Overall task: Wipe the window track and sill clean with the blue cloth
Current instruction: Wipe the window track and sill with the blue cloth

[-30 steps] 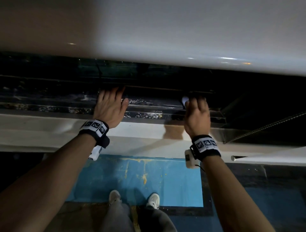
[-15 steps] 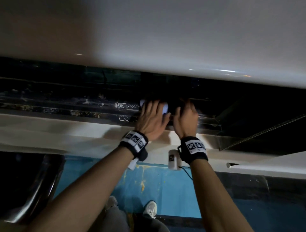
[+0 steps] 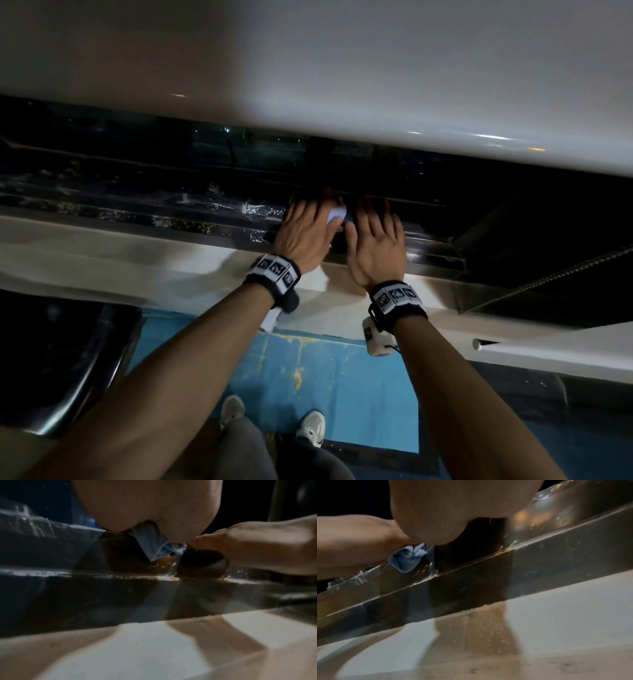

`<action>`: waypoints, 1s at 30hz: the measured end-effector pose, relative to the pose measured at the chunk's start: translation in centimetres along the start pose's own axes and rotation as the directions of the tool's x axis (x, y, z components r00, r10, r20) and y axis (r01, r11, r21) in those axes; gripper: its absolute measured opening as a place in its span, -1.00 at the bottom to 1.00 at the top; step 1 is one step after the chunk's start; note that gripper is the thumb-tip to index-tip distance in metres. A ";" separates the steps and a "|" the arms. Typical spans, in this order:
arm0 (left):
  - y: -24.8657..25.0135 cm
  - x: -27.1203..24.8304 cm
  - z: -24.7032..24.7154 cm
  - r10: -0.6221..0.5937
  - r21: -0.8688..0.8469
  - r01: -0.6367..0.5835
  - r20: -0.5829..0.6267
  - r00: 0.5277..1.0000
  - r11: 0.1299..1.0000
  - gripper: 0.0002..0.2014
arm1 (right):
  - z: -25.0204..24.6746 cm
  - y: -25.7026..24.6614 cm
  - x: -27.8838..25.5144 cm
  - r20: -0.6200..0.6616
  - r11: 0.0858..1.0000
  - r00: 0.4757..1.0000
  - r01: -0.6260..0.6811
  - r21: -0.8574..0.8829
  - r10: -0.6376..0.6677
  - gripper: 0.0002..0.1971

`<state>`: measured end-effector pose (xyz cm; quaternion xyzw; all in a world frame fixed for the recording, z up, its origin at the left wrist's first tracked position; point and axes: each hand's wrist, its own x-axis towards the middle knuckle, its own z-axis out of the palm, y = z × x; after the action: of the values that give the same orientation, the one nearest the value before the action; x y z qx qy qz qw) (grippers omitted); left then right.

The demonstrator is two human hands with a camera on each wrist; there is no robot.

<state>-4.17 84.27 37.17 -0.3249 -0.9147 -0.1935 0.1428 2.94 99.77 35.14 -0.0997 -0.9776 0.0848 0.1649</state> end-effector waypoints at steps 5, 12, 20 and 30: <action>0.5 -3.5 0.2 0.096 -0.035 -0.099 -0.073 0.993 0.994 -0.58 | 0.4 -0.6 0.8 -0.007 0.999 1.000 0.025 0.027 -0.025 -0.44; -1.3 0.5 -0.3 0.050 0.038 -0.048 -0.037 0.998 0.998 -0.57 | 0.5 -0.5 0.7 -0.010 1.000 1.000 0.008 0.016 -0.008 -0.44; -2.0 1.2 -1.1 0.114 0.101 -0.119 0.047 0.992 0.988 -0.57 | 0.7 -0.5 0.6 -0.040 1.000 0.999 0.006 -0.002 -0.006 -0.45; -5.5 -0.3 -2.3 0.051 0.072 -0.060 0.111 0.992 0.996 -0.49 | 1.0 -0.6 0.7 -0.061 0.999 0.998 0.014 -0.033 -0.016 -0.44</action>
<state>-7.24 79.15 37.66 -0.3546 -0.9184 -0.1367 0.1101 1.82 99.23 34.53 -0.0975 -0.9740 0.0648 0.1938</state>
